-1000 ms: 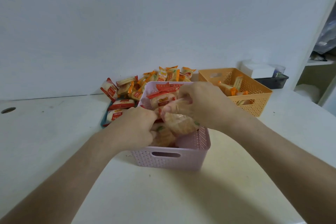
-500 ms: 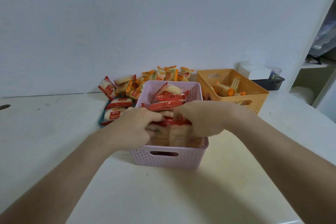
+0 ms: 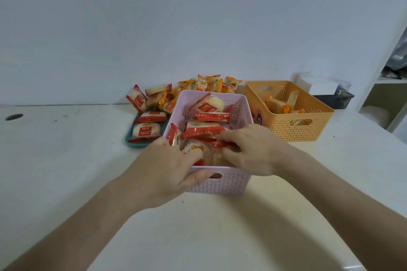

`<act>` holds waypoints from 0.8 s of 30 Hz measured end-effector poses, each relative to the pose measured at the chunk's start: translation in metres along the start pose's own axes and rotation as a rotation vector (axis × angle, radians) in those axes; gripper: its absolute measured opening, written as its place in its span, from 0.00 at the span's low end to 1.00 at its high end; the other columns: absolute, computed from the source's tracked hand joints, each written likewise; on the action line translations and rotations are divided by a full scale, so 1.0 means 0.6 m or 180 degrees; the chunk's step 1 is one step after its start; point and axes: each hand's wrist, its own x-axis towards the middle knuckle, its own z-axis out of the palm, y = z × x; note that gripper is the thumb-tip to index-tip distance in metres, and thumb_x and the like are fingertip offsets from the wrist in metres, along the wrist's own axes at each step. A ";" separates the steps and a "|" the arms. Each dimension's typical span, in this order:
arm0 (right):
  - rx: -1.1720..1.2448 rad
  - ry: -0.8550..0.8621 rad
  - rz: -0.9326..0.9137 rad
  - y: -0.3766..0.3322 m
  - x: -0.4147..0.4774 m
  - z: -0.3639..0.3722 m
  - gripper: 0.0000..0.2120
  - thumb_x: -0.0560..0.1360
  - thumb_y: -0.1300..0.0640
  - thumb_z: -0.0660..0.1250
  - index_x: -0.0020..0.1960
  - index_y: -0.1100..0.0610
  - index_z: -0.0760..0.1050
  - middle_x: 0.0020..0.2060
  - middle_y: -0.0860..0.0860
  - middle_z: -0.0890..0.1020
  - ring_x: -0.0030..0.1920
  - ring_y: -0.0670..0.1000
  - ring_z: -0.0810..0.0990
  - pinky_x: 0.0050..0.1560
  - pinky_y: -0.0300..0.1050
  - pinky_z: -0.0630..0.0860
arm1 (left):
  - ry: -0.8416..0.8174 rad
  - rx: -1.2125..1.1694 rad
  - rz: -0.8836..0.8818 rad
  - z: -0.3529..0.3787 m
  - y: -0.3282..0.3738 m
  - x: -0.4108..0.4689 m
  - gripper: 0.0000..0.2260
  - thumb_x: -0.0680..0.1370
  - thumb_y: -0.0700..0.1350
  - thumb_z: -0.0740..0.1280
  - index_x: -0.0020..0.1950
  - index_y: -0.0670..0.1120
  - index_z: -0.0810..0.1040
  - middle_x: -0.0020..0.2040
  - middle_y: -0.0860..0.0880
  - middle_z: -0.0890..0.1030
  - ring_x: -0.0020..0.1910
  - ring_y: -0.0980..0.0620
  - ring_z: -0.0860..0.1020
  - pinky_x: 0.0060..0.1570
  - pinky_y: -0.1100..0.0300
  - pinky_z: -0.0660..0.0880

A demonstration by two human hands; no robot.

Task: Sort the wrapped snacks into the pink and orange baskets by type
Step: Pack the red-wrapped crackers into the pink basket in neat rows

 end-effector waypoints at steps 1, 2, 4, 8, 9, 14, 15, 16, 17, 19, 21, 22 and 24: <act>0.0000 0.0045 -0.0027 -0.002 0.002 -0.004 0.14 0.76 0.46 0.57 0.57 0.47 0.74 0.43 0.47 0.82 0.41 0.51 0.77 0.39 0.44 0.70 | 0.0008 0.0080 -0.0052 0.001 0.001 0.002 0.21 0.79 0.67 0.40 0.40 0.55 0.63 0.27 0.56 0.67 0.28 0.53 0.67 0.41 0.52 0.71; -0.0027 0.0072 -0.0072 -0.006 0.005 -0.008 0.14 0.77 0.46 0.58 0.61 0.47 0.72 0.44 0.46 0.82 0.42 0.51 0.78 0.40 0.45 0.72 | -0.0008 0.0107 -0.0089 0.001 0.002 0.005 0.22 0.78 0.67 0.39 0.40 0.56 0.63 0.28 0.56 0.66 0.29 0.53 0.66 0.41 0.53 0.70; -0.0071 0.0073 -0.0166 -0.020 0.006 -0.019 0.12 0.77 0.47 0.60 0.59 0.47 0.73 0.40 0.44 0.77 0.40 0.50 0.74 0.38 0.44 0.68 | -0.0042 0.0070 -0.0107 0.001 0.009 0.009 0.24 0.76 0.68 0.37 0.42 0.57 0.66 0.29 0.55 0.70 0.32 0.53 0.68 0.41 0.55 0.65; -0.0200 -0.0313 0.0096 -0.036 -0.012 -0.027 0.06 0.78 0.50 0.57 0.50 0.49 0.71 0.36 0.45 0.70 0.37 0.49 0.70 0.34 0.44 0.65 | -0.0099 0.0121 -0.0134 -0.001 0.025 0.019 0.31 0.71 0.71 0.32 0.46 0.58 0.70 0.41 0.54 0.82 0.44 0.53 0.77 0.51 0.53 0.64; -0.0306 -0.0346 0.0117 -0.038 -0.016 -0.023 0.05 0.79 0.51 0.55 0.48 0.49 0.68 0.34 0.45 0.67 0.35 0.49 0.68 0.31 0.43 0.63 | -0.0102 0.0077 -0.0144 -0.001 0.025 0.020 0.30 0.71 0.71 0.32 0.45 0.59 0.68 0.41 0.54 0.82 0.45 0.54 0.77 0.53 0.53 0.64; -0.0523 -0.0656 0.0199 -0.044 -0.012 -0.022 0.16 0.81 0.44 0.50 0.51 0.50 0.73 0.37 0.47 0.72 0.36 0.49 0.71 0.38 0.46 0.70 | -0.0276 -0.1103 -0.0286 -0.021 0.019 0.023 0.23 0.77 0.68 0.45 0.43 0.56 0.72 0.29 0.60 0.74 0.32 0.60 0.72 0.37 0.58 0.65; -0.0299 -0.0811 0.0254 -0.043 -0.010 -0.030 0.20 0.81 0.42 0.49 0.53 0.51 0.75 0.40 0.48 0.75 0.40 0.50 0.74 0.42 0.48 0.73 | -0.0082 -0.1503 -0.0431 -0.027 0.012 0.025 0.20 0.79 0.64 0.51 0.41 0.55 0.75 0.29 0.59 0.74 0.31 0.59 0.73 0.33 0.57 0.67; -0.0014 -0.0904 0.0325 -0.040 -0.005 -0.038 0.21 0.81 0.41 0.50 0.54 0.52 0.76 0.44 0.48 0.78 0.44 0.51 0.77 0.46 0.50 0.75 | 0.0190 -0.1678 -0.0585 -0.032 0.001 0.027 0.17 0.79 0.60 0.56 0.39 0.55 0.77 0.29 0.58 0.75 0.31 0.59 0.74 0.32 0.57 0.69; 0.0213 -0.0887 0.0383 -0.035 0.002 -0.047 0.20 0.81 0.41 0.51 0.54 0.52 0.77 0.46 0.49 0.80 0.46 0.51 0.78 0.49 0.50 0.76 | 0.0486 -0.1544 -0.0712 -0.037 -0.011 0.030 0.12 0.79 0.56 0.61 0.40 0.54 0.79 0.31 0.58 0.76 0.33 0.58 0.75 0.32 0.57 0.70; 0.0315 -0.0652 0.0442 -0.020 0.020 -0.061 0.14 0.81 0.47 0.56 0.54 0.51 0.78 0.48 0.48 0.81 0.48 0.51 0.79 0.50 0.49 0.77 | 0.0777 -0.0712 -0.0910 -0.045 -0.035 0.036 0.06 0.76 0.53 0.66 0.45 0.55 0.81 0.35 0.58 0.75 0.40 0.55 0.75 0.37 0.58 0.69; 0.0178 -0.0646 0.0474 -0.008 0.042 -0.062 0.11 0.80 0.50 0.60 0.56 0.51 0.78 0.51 0.49 0.81 0.50 0.50 0.79 0.51 0.48 0.78 | 0.0415 0.0088 -0.1076 -0.049 -0.045 0.044 0.10 0.75 0.59 0.64 0.50 0.56 0.79 0.39 0.58 0.72 0.47 0.53 0.72 0.40 0.56 0.69; 0.0075 -0.0800 0.0478 -0.007 0.052 -0.057 0.12 0.79 0.49 0.62 0.58 0.51 0.78 0.52 0.49 0.81 0.50 0.51 0.79 0.49 0.47 0.78 | 0.0120 0.0332 -0.1147 -0.047 -0.044 0.049 0.14 0.74 0.63 0.63 0.53 0.56 0.77 0.42 0.56 0.72 0.49 0.52 0.72 0.41 0.56 0.70; -0.0121 -0.1157 0.0435 -0.010 0.066 -0.037 0.15 0.78 0.47 0.64 0.60 0.52 0.76 0.52 0.49 0.81 0.49 0.51 0.79 0.45 0.44 0.76 | -0.0235 0.0605 -0.1179 -0.040 -0.039 0.057 0.20 0.73 0.66 0.61 0.58 0.56 0.73 0.48 0.54 0.73 0.53 0.52 0.72 0.41 0.57 0.70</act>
